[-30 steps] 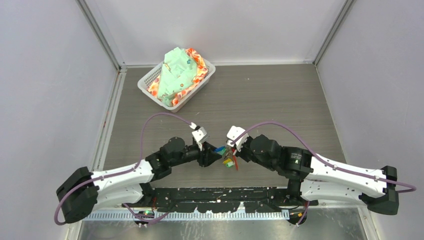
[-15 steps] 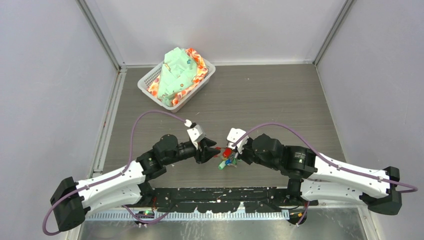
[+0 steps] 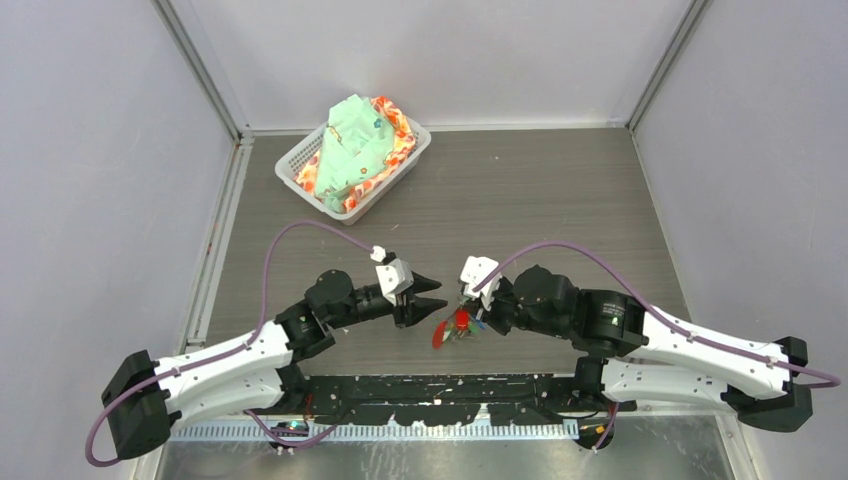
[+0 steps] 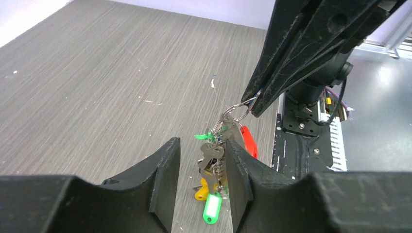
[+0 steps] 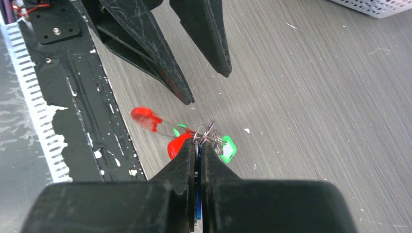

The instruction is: Remove the keys from the keyring

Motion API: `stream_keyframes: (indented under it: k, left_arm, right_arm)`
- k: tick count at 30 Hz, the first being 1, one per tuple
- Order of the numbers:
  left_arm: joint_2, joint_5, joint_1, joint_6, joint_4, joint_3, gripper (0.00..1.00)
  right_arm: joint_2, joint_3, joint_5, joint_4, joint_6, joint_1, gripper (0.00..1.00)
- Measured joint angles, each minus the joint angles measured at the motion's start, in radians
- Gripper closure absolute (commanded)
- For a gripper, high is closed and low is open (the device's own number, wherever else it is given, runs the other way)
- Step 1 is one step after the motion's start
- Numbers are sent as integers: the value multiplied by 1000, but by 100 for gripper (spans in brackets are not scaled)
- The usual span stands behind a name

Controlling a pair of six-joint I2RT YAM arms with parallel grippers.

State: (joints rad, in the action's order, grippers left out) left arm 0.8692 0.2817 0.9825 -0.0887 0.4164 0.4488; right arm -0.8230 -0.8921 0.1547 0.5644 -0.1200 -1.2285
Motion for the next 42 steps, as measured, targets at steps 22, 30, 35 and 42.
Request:
stream_keyframes:
  k: [22, 30, 35, 42]
  left_arm:
    - [78, 164, 23, 62, 185, -8, 65]
    - [104, 156, 24, 39, 241, -22, 69]
    - [133, 156, 24, 35, 271, -26, 69]
    - [153, 163, 24, 19, 303, -28, 77]
  right_arm:
    - [-6, -77, -100, 74, 44, 0, 99]
    - [-15, -84, -101, 84, 48, 0, 99]
    - [-27, -86, -102, 94, 48, 0, 99]
    - [-33, -95, -101, 103, 48, 0, 99]
